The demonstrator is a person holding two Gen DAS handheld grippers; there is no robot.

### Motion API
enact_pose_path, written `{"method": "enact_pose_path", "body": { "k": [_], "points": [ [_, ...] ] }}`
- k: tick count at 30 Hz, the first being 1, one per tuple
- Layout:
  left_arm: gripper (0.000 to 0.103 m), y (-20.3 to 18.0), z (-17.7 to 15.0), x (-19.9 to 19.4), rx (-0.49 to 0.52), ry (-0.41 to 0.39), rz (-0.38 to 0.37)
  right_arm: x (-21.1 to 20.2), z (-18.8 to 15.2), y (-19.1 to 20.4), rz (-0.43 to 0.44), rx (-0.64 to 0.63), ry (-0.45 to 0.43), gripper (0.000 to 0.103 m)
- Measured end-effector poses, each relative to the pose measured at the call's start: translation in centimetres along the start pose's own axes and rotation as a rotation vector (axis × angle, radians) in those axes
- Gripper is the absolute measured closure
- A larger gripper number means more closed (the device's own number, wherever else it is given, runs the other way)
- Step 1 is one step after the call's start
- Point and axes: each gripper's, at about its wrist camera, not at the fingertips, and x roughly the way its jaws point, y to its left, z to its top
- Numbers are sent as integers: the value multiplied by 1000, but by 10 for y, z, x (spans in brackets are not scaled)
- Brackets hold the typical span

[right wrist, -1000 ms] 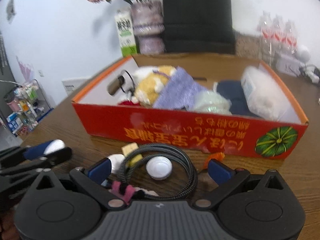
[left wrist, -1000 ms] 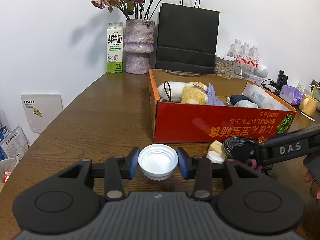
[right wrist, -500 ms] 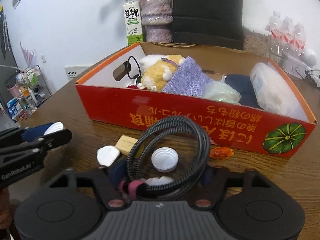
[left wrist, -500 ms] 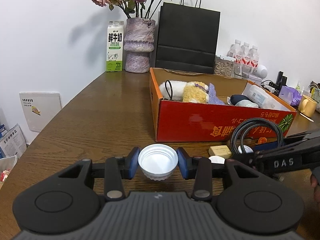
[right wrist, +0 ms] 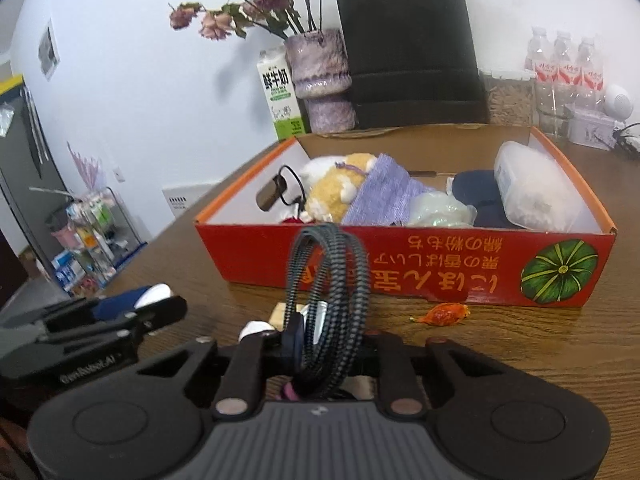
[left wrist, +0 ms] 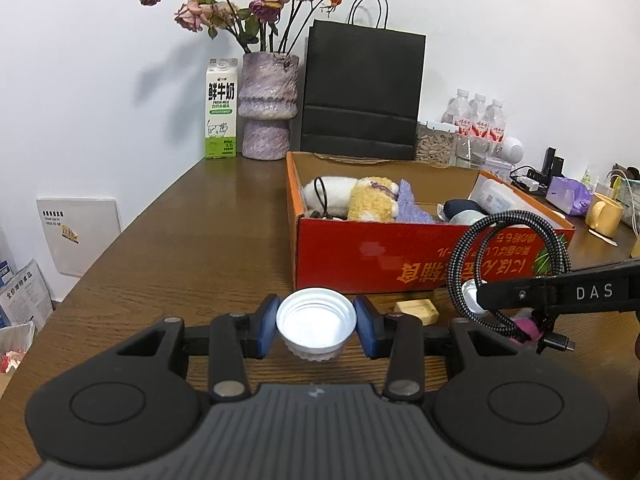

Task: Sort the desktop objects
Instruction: 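Carry the white cap and black cable over the cardboard box with both tools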

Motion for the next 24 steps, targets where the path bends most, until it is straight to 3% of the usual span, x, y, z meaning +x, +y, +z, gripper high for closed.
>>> {"method": "enact_pose_path", "body": {
  "k": [7,10,13,15,19,24],
  "points": [
    [62,-6,1,-5,12,-4,-5,-1,-3,-5,-6,13,10,85],
    [62,-7,1,-6,16,-4,-7,4,-5,-12,-30,34,33,77],
    [62,-7,1,-6,16,-4,-5,7,-7,-17,-67,14,53,56],
    [62,-8,1,-6,15,-4,-7,9,-8,-17,-114,-9,66,23],
    [62,-8,1,-5,16,0,-10,6,-7,-14,-185,-72,48,14],
    [62,-7,-1,-1,14,10,-15,14,-7,-4,-173,-149,93,12]
  ]
}}
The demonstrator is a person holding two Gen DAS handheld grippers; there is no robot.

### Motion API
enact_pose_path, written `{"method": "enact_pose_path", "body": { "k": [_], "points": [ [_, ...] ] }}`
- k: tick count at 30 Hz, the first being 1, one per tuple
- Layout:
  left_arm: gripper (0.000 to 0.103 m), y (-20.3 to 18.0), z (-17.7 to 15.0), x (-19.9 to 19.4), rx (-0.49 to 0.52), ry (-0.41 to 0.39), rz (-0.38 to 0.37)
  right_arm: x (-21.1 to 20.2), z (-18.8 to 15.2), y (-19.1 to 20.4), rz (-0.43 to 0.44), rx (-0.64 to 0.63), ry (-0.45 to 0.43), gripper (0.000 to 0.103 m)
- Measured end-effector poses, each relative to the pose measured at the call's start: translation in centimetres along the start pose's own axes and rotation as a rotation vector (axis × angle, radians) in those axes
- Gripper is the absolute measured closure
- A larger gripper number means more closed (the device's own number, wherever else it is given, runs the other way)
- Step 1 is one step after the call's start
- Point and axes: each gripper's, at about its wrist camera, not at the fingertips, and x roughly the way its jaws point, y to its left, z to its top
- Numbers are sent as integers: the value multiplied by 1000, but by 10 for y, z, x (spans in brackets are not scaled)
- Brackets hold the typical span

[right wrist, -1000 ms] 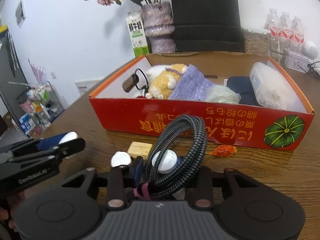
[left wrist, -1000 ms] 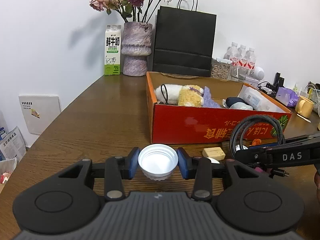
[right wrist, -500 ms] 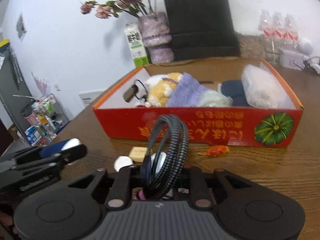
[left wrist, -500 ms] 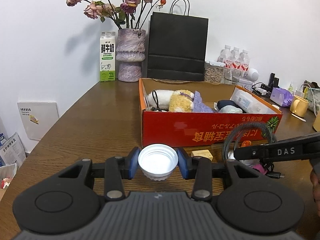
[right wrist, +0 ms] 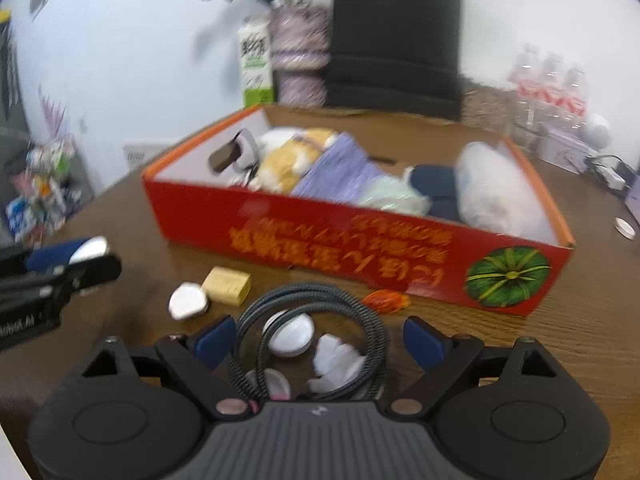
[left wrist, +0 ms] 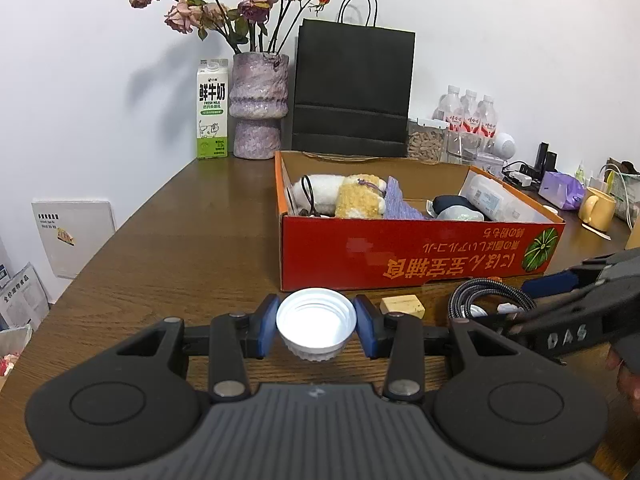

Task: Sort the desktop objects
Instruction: 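Carry the white cap and black cable over the cardboard box with both tools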

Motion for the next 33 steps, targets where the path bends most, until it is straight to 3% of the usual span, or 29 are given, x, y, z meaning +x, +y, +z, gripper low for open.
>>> {"method": "enact_pose_path", "body": {
  "k": [4,8,19,33],
  "points": [
    [62,2,-2,2,-4,7,2,11,-4,8,-5,-33,48,11],
    [62,3,-3,2,-5,9,5,10,-6,10,-2,-29,36,13],
    [62,-4,8,-5,6,-30,-4,-29,4,2,3,-6,-100,14],
    [62,-27,72,0,13,-202,-34,-71,54,-22,-24,34,-311,14]
  ]
}}
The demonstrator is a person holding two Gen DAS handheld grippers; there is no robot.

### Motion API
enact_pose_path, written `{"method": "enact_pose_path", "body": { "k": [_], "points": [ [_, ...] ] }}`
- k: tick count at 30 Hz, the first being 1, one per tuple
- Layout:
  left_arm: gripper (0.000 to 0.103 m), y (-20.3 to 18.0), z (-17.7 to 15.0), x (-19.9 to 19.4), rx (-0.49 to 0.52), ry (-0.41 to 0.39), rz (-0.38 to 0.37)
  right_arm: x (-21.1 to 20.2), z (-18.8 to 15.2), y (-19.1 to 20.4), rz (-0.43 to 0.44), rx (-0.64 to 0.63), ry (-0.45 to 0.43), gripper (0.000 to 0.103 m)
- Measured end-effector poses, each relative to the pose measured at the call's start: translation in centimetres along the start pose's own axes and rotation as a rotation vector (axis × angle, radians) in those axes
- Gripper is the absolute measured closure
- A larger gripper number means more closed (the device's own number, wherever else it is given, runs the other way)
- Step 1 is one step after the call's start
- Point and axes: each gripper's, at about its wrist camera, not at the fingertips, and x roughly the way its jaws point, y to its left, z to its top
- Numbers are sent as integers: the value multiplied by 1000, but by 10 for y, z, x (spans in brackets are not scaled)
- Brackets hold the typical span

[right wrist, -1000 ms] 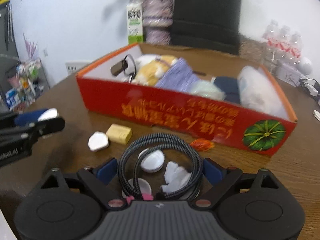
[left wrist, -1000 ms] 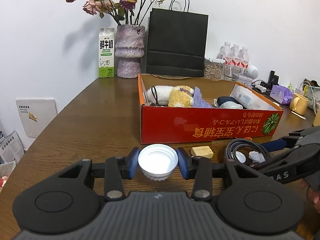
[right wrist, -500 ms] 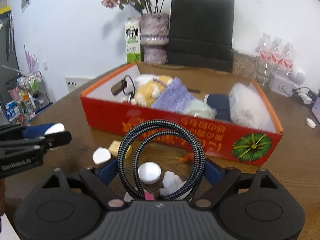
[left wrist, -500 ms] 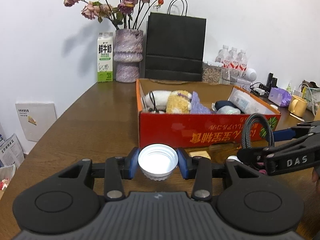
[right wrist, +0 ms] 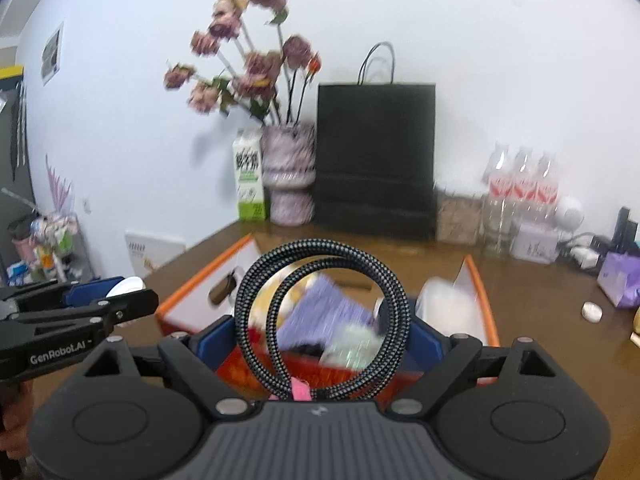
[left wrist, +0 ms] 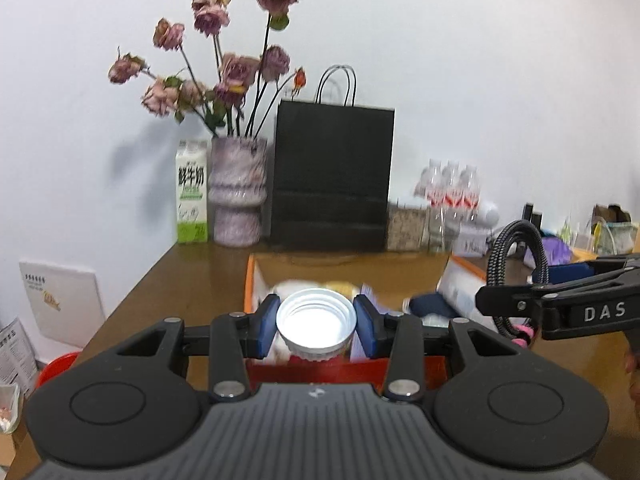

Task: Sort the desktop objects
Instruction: 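Carry the white cap and black cable over the cardboard box with both tools, then lower the cap and cable into the box and open both tools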

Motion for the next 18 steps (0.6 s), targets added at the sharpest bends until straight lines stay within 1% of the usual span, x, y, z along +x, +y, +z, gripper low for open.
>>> {"method": "enact_pose_path", "body": {
  "k": [6,11,15,18],
  "points": [
    [62,-5,21,37,-27,-13,-6,29,26,-12,-20,30,-33,14],
    [62,-6,29,75,-40,6,31,68,35,-19,-37,41,-18,14],
    [62,-4,21,105,-56,31,69,106,31,-25,-50,55,12,14],
    [62,-2,9,118,-29,62,85,125,18,-29,-39,61,19,14]
  ]
}}
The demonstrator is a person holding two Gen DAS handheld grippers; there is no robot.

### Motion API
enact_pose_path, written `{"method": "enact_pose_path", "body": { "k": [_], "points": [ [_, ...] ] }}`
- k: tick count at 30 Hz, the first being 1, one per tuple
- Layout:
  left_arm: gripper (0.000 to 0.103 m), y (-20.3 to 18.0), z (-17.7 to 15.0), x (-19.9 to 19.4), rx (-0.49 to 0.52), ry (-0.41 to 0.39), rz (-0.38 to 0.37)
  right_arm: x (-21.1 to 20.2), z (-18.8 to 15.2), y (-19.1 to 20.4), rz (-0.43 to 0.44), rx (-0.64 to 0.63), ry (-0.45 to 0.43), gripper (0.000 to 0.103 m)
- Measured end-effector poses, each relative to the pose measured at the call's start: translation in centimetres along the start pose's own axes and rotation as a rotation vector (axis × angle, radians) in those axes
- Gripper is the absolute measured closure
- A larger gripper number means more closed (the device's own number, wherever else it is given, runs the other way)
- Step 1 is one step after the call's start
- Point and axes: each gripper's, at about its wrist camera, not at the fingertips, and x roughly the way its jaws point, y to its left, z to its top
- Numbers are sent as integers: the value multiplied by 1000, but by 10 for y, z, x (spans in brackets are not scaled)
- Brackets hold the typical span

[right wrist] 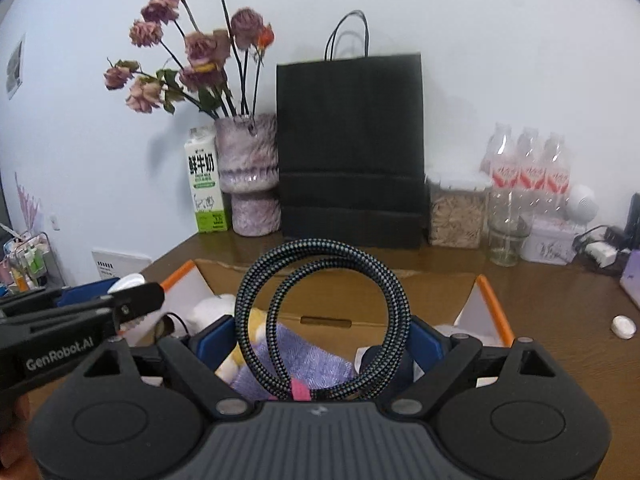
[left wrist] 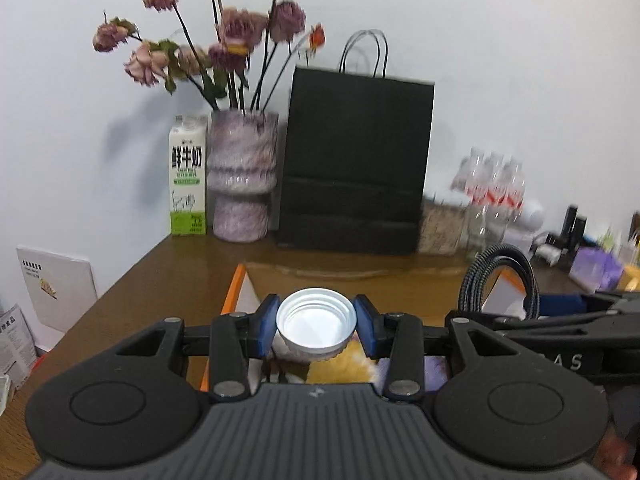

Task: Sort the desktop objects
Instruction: 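Lower the cap and cable into the box and open both tools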

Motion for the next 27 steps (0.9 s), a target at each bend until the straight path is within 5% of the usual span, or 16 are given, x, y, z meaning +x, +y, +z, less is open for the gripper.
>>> {"method": "enact_pose_path", "body": {
  "k": [7,13,27],
  "points": [
    [59,-6,-17,12,58,-2,28,19,-16,-1,-15,-42,19,14],
    [0,-7,-18,0,44,-69,129,7,-20,0,-74,-65,9,4],
    [0,-5,-16,-15,22,-113,106,-25,-18,-9,-47,-24,-65,0]
  ]
}}
